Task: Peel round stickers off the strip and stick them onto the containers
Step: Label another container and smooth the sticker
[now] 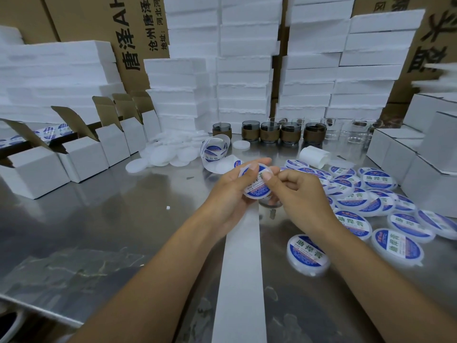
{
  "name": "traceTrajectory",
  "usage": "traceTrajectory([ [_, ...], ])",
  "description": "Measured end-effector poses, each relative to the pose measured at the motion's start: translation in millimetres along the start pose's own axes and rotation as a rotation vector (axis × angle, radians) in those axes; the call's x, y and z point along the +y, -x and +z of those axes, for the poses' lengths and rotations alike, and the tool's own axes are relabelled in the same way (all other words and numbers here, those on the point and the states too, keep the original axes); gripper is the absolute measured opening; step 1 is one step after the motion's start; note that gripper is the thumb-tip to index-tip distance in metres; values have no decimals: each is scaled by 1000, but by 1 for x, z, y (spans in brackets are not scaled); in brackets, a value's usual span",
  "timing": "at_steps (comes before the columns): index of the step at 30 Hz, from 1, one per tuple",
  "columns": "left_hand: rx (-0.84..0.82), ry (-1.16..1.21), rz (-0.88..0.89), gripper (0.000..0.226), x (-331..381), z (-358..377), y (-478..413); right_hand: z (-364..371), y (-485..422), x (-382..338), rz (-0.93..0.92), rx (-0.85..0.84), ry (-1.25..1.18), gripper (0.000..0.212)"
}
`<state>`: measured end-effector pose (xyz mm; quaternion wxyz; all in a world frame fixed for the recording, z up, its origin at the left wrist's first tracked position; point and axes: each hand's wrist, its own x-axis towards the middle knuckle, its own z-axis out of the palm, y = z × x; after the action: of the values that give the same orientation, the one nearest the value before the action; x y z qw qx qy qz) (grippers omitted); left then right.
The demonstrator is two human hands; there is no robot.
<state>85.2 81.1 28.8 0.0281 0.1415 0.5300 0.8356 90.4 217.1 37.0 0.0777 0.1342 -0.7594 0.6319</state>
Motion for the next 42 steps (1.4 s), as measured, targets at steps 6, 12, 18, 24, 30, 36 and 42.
traceTrajectory([
  [6, -21, 42, 5, 26, -1, 0, 0, 0, 0, -2, -9, -14, -20, 21],
  [12, 6, 53, -2, 28, -2, -2, -3, 5, 2, -1, -21, -43, 1, 6],
  [18, 113, -127, -42, 25, -4, -1, -1, 3, -2, 3, -9, 68, -53, 13],
  [24, 144, -263, -36, 27, -2, 3, 1, 1, -1, 2, -57, 167, -29, 13],
  [30, 135, -341, 23, 34, -6, 7, 4, -1, -2, 2, -53, 224, 21, 15],
  [36, 145, -308, 35, 30, -5, 5, 4, 1, 0, 1, -59, 188, -6, 5],
  [42, 196, -309, 25, 19, -3, 5, 2, 0, -2, 2, -65, 186, 11, 9],
])
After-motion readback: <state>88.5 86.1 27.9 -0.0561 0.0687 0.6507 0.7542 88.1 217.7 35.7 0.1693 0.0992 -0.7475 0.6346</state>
